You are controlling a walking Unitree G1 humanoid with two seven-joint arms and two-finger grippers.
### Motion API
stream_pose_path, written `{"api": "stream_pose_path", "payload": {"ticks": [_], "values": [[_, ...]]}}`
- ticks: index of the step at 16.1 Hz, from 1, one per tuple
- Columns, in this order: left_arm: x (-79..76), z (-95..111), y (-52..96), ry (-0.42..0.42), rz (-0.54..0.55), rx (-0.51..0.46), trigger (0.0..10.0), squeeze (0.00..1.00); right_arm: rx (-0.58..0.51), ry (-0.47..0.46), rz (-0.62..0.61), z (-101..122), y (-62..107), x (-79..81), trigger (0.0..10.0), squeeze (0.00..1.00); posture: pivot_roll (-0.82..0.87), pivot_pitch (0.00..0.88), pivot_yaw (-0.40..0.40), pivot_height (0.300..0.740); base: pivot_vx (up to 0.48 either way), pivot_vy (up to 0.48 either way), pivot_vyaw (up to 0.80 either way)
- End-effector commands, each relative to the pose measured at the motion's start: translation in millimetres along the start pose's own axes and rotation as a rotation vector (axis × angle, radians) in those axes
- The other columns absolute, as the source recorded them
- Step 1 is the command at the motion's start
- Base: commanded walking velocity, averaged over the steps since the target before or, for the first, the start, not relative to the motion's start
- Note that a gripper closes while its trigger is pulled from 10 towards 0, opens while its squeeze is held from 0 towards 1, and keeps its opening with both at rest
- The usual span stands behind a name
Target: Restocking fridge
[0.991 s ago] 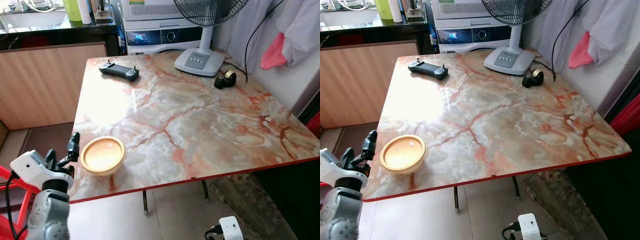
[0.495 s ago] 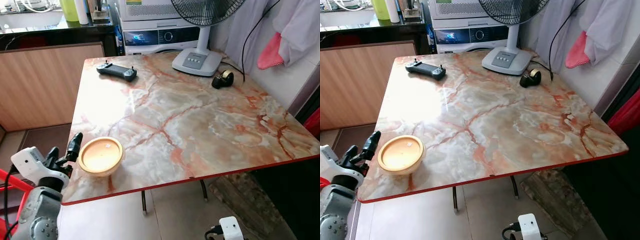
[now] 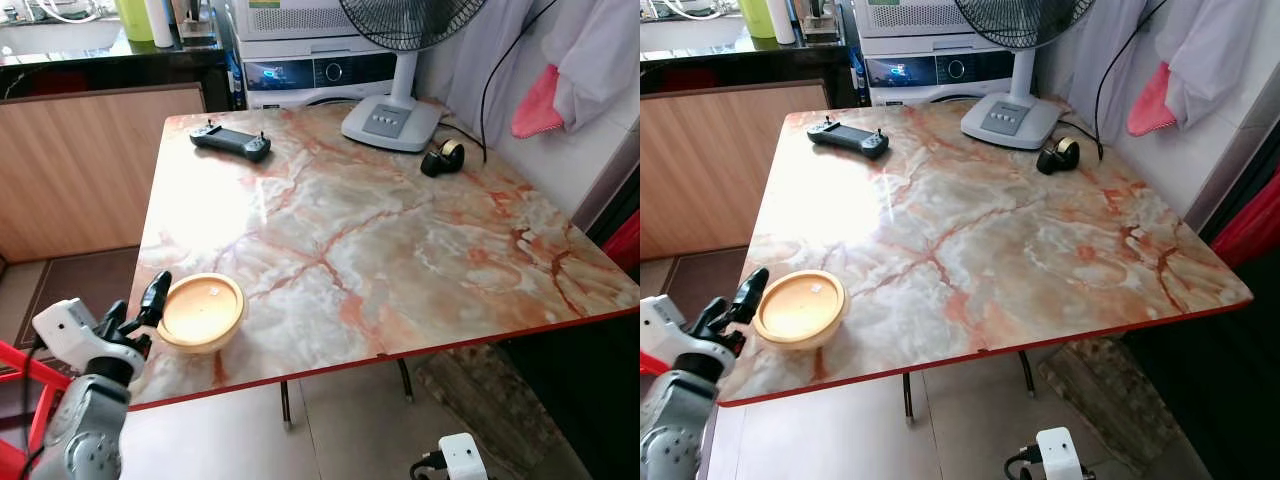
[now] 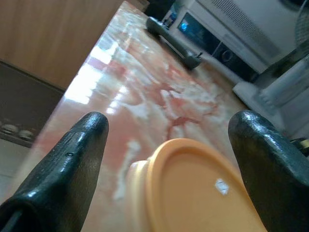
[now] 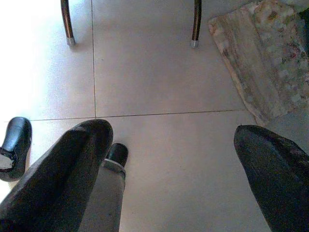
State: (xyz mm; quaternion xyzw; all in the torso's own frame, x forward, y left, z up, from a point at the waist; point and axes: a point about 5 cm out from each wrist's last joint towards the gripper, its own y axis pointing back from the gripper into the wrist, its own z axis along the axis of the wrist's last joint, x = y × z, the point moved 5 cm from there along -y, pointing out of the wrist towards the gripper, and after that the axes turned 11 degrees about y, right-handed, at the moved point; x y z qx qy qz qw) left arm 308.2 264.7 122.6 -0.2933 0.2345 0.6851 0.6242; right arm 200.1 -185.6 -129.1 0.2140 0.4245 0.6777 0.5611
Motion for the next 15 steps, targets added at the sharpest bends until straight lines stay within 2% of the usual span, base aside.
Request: {"api": "stream_pose_path", "payload": {"ticks": [1, 7, 11, 15], "values": [[-1.9, -1, -1.5, 0.035, -0.012, -0.004, 10.0, 0.0, 0.02, 0.002, -0.002, -7, 1.4, -0.8, 10.0, 0.0, 0.12, 0.017, -0.054, 0.74, 0.0, 0.0, 0.0], [5.9, -10, -2.4, 0.099, 0.001, 0.007, 10.0, 0.0, 0.026, -0.001, 0.0, -12, 2.5, 0.7, 10.0, 0.0, 0.11, 0.019, -0.053, 0.74, 0.0, 0.0, 0.0], [10.0, -15, 0.6, 0.113, 0.014, 0.016, 10.0, 0.0, 0.027, 0.005, 0.002, -12, 2.7, 0.8, 10.0, 0.0, 0.12, 0.021, -0.059, 0.74, 0.0, 0.0, 0.0], [3.9, -30, -8.0, 0.153, -0.019, 0.061, 10.0, 0.0, 0.026, 0.003, 0.0, -12, 2.7, 0.1, 10.0, 0.0, 0.11, 0.017, -0.057, 0.74, 0.0, 0.0, 0.0]]}}
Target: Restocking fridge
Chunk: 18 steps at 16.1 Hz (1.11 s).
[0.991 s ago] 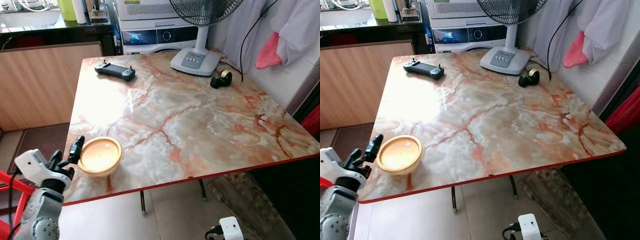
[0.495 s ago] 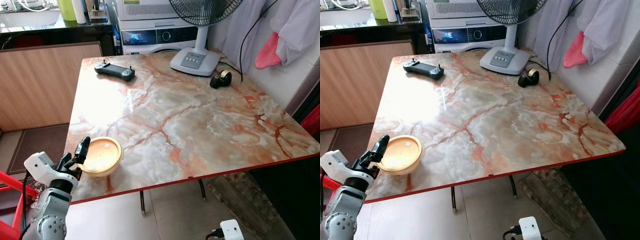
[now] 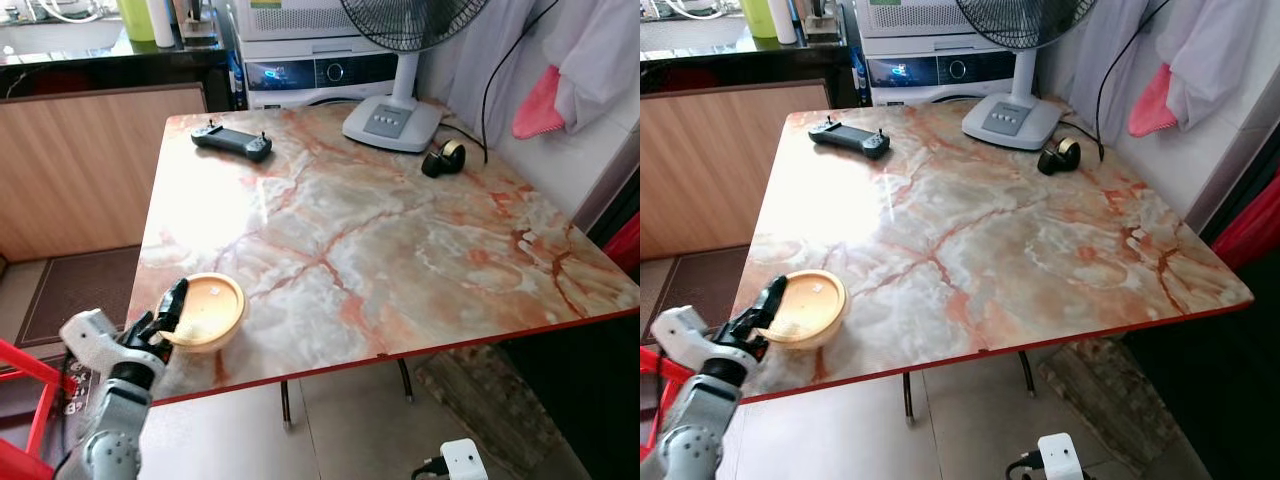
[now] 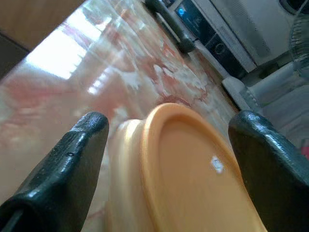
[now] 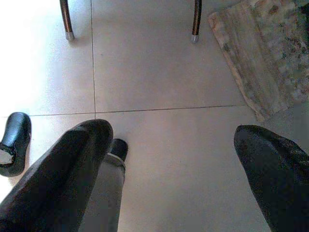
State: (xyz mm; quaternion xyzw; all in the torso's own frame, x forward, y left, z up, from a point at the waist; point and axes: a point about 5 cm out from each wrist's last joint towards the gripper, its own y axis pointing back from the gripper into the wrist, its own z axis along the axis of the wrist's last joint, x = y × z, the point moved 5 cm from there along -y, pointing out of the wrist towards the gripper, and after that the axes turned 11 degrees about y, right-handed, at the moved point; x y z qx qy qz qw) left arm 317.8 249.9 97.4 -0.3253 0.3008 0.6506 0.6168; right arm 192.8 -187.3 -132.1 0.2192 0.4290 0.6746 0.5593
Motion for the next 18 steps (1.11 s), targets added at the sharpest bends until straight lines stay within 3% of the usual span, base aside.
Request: {"api": "stream_pose_path", "payload": {"ticks": [1, 12, 13, 14, 18], "values": [[-2.7, -3, -3.5, 0.011, -0.015, 0.005, 10.0, 0.0, 0.01, 0.004, -0.003, -4, 0.9, -1.3, 10.0, 0.0, 0.11, 0.017, -0.058, 0.74, 0.0, 0.0, 0.0], [1.5, -22, -11.2, 0.056, -0.027, 0.051, 10.0, 0.0, 0.013, 0.01, -0.001, -6, 1.3, -1.4, 10.0, 0.0, 0.11, 0.02, -0.063, 0.74, 0.0, 0.0, 0.0], [0.3, -23, -12.2, 0.051, -0.036, 0.056, 2.3, 0.0, 0.014, 0.014, 0.0, -6, 1.4, -1.5, 10.0, 0.0, 0.11, 0.021, -0.064, 0.74, 0.0, 0.0, 0.0], [-0.5, -24, -12.9, 0.043, -0.042, 0.062, 0.0, 0.0, 0.014, 0.015, -0.001, -6, 1.4, -1.7, 10.0, 0.0, 0.11, 0.021, -0.064, 0.74, 0.0, 0.0, 0.0], [-2.9, -25, -18.9, 0.025, -0.053, 0.063, 0.0, 0.0, 0.014, 0.014, -0.002, -6, 1.4, -1.7, 10.0, 0.0, 0.1, 0.022, -0.064, 0.74, 0.0, 0.0, 0.0]]}}
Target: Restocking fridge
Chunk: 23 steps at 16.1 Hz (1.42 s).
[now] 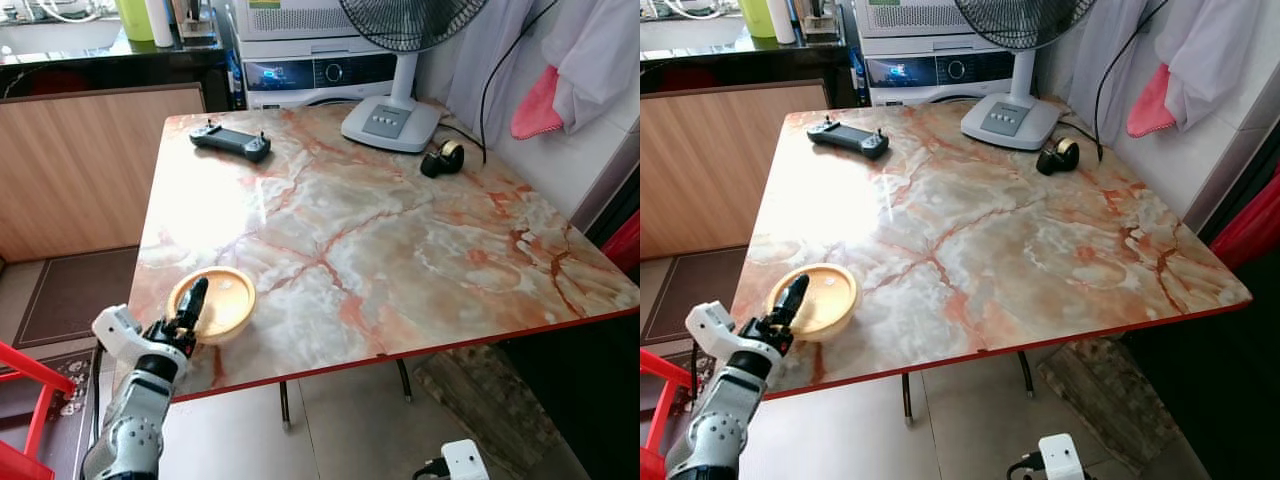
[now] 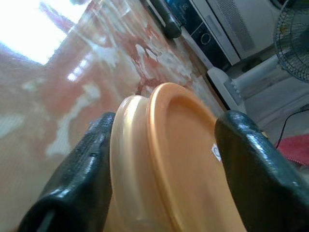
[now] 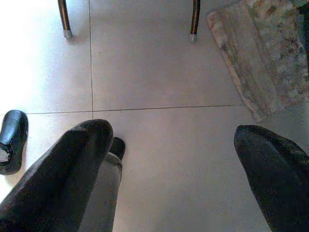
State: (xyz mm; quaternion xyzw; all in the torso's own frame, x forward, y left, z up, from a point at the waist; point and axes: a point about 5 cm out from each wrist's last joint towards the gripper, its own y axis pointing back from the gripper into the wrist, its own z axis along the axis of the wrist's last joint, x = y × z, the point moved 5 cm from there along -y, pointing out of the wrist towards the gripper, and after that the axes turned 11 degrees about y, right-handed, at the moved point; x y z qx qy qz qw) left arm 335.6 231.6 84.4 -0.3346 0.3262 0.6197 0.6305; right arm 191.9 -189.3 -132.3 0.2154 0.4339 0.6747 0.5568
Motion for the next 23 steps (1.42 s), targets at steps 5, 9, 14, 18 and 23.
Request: {"api": "stream_pose_path", "payload": {"ticks": [5, 9, 14, 18, 23], "values": [[-1.4, -1, -6.5, -0.05, -0.012, 0.014, 0.0, 0.0, 0.012, 0.015, 0.004, -5, 1.1, 0.6, 10.0, 0.0, 0.1, 0.025, -0.064, 0.74, 0.0, 0.0, 0.0], [-0.6, -9, -7.2, -0.083, -0.011, 0.042, 0.0, 0.0, 0.011, 0.021, 0.007, -5, 1.0, 1.0, 10.0, 0.0, 0.09, 0.026, -0.065, 0.74, 0.0, 0.0, 0.0], [-2.4, -16, -7.0, -0.132, -0.019, 0.065, 0.0, 0.0, 0.014, 0.027, 0.006, -5, 1.1, 1.1, 10.0, 0.0, 0.09, 0.02, -0.067, 0.74, 0.0, 0.0, 0.0], [-28.8, 10, -5.4, -0.07, -0.099, -0.055, 0.0, 0.0, 0.02, 0.021, 0.007, -8, 1.6, 2.4, 10.0, 0.0, 0.1, 0.004, -0.061, 0.74, 0.0, 0.0, 0.0], [-62.6, 42, 5.6, -0.137, -0.152, -0.148, 2.0, 0.0, 0.023, 0.002, 0.008, -9, 1.7, 8.1, 10.0, 0.0, 0.09, 0.0, -0.016, 0.74, 0.0, 0.0, 0.0]]}}
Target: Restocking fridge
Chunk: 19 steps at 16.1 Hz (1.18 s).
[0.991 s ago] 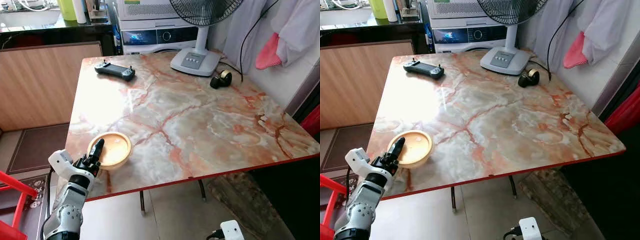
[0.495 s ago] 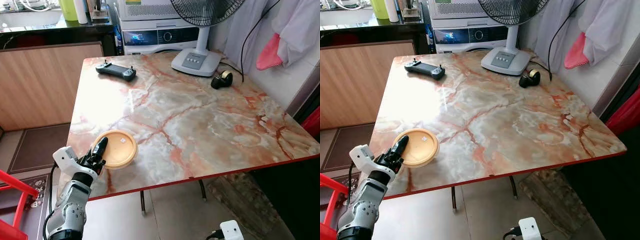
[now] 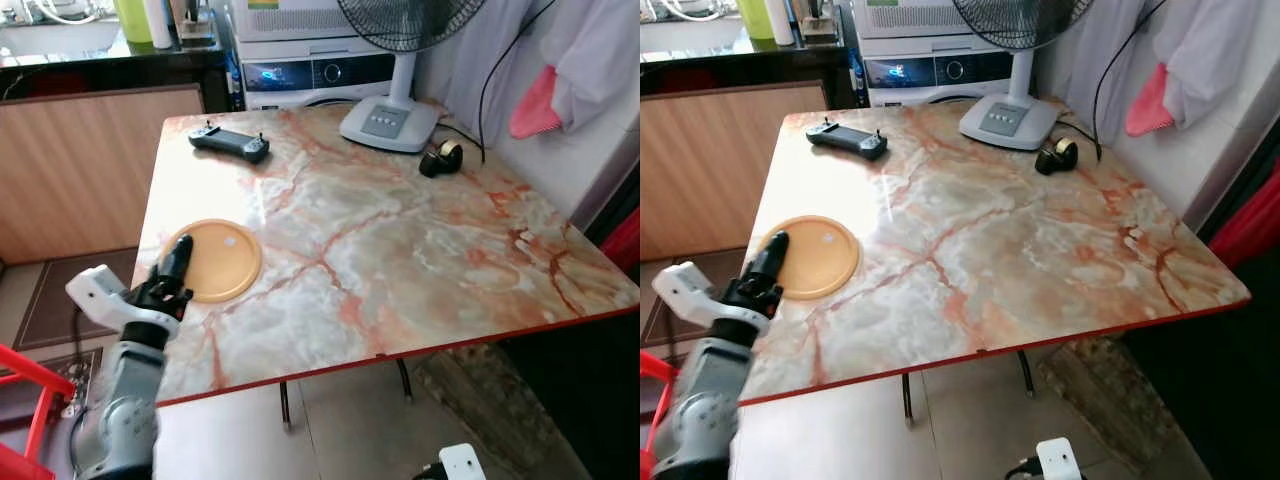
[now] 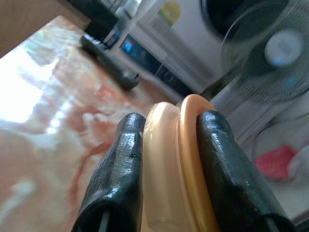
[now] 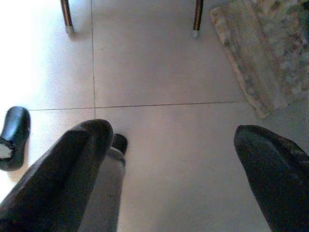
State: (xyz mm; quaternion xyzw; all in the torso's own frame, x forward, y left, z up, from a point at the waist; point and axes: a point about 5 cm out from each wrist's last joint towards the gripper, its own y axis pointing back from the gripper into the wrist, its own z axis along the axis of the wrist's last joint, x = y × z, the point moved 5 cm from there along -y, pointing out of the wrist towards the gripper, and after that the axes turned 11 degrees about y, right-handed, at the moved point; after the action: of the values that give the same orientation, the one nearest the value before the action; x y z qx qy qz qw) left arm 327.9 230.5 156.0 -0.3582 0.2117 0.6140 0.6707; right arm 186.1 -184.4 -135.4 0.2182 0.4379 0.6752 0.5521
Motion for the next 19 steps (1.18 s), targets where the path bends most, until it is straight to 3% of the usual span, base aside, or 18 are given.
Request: {"api": "stream_pose_path", "payload": {"ticks": [1, 2, 5, 7, 10, 13, 17, 18, 19], "values": [[-0.5, 17, 7.1, -0.164, 0.027, 0.009, 10.0, 0.0, 0.012, -0.026, -0.003, -5, 0.9, 4.0, 10.0, 0.0, 0.09, 0.0, -0.001, 0.74, 0.0, 0.0, 0.0], [2.1, 25, 9.5, -0.296, 0.048, 0.011, 10.0, 0.0, 0.012, -0.03, -0.003, -5, 0.7, 5.5, 10.0, 0.0, 0.09, 0.0, 0.011, 0.74, 0.0, 0.0, 0.0], [5.8, 23, 4.6, -0.439, 0.074, 0.017, 10.0, 0.0, 0.01, -0.059, -0.012, -1, -0.4, 6.4, 10.0, 0.0, 0.09, 0.0, 0.023, 0.74, 0.0, 0.0, 0.0], [11.2, 15, 0.7, -0.469, 0.084, 0.038, 10.0, 0.0, 0.003, -0.066, -0.017, 4, -1.5, 6.0, 10.0, 0.0, 0.08, 0.0, 0.033, 0.74, 0.0, 0.0, 0.0], [21.1, -14, -7.0, -0.667, 0.113, 0.11, 10.0, 0.0, -0.026, -0.104, -0.031, 20, -4.6, 1.9, 10.0, 0.0, 0.06, 0.0, 0.054, 0.74, 0.0, 0.0, 0.0], [25.3, -26, -15.9, -0.712, 0.111, 0.124, 10.0, 0.0, -0.042, -0.117, -0.044, 32, -6.8, -2.6, 10.0, 0.0, 0.07, 0.0, 0.05, 0.74, 0.0, 0.0, 0.0], [6.3, -16, -40.2, -0.802, 0.06, 0.037, 10.0, 0.0, -0.069, -0.183, -0.063, 45, -8.4, -8.5, 10.0, 0.0, 0.09, 0.0, 0.038, 0.74, 0.0, 0.0, 0.0], [-2.4, -10, -46.6, -0.83, 0.033, 0.005, 10.0, 0.0, -0.069, -0.178, -0.064, 47, -8.6, -9.2, 10.0, 0.0, 0.1, 0.0, 0.032, 0.74, 0.0, 0.0, 0.0], [-16.8, 2, -55.2, -0.805, -0.002, -0.052, 10.0, 0.0, -0.072, -0.173, -0.062, 48, -8.9, -9.5, 10.0, 0.0, 0.11, 0.0, 0.03, 0.74, 0.0, 0.0, 0.0]]}}
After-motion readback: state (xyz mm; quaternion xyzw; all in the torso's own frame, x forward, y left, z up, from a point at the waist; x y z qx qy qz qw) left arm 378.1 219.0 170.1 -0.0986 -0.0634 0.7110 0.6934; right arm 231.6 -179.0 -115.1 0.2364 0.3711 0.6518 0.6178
